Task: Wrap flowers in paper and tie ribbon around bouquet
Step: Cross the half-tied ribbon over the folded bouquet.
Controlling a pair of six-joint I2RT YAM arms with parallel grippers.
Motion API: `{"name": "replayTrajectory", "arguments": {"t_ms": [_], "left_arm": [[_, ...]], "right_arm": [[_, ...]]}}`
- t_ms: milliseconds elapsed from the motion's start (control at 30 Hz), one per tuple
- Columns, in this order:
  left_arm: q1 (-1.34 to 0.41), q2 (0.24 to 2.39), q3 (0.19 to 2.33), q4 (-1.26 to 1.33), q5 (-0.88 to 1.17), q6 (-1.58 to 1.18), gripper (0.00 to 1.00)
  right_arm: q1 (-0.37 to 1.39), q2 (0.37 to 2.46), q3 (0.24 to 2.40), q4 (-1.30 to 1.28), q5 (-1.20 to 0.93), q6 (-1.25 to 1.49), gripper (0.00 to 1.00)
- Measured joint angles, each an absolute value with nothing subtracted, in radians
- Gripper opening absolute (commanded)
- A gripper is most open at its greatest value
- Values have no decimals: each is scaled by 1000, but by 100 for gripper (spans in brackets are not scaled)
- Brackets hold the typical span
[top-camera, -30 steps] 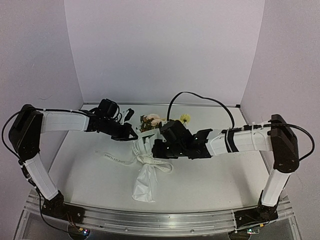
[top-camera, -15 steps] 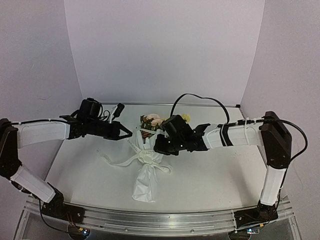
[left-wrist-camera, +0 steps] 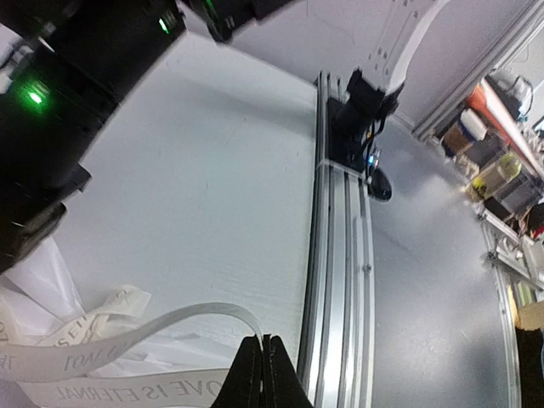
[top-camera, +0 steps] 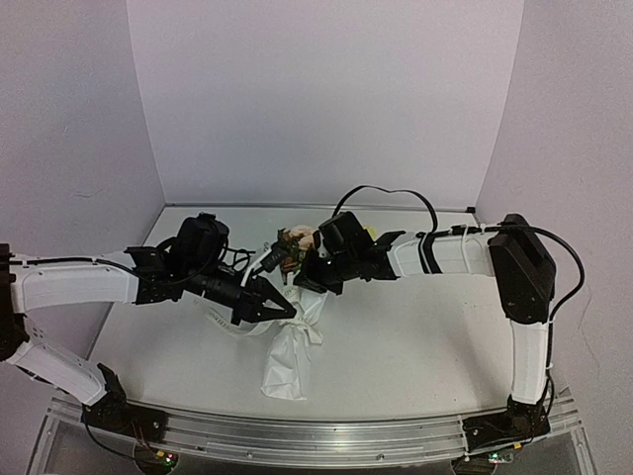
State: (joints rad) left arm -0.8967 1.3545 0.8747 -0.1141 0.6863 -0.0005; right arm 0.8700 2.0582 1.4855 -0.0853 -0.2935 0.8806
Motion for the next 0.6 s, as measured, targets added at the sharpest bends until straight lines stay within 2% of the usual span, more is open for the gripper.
{"name": "replayTrajectory", "arguments": {"t_ms": [267, 400, 500, 600], "left_arm": [[-1130, 1551, 1000, -283, 441, 188, 9], [-1187, 1584, 1014, -316, 347, 238, 13], [-1195, 1598, 1029, -311, 282, 244, 25], [-1182, 1598, 1031, -286, 252, 214, 41]], "right_arm": [[869, 2083, 1517, -88, -338, 879, 0], [869, 2094, 1532, -88, -348, 877, 0], [869, 2096, 1534, -89, -353, 876, 0], [869, 2096, 1534, -90, -354, 873, 0]]}}
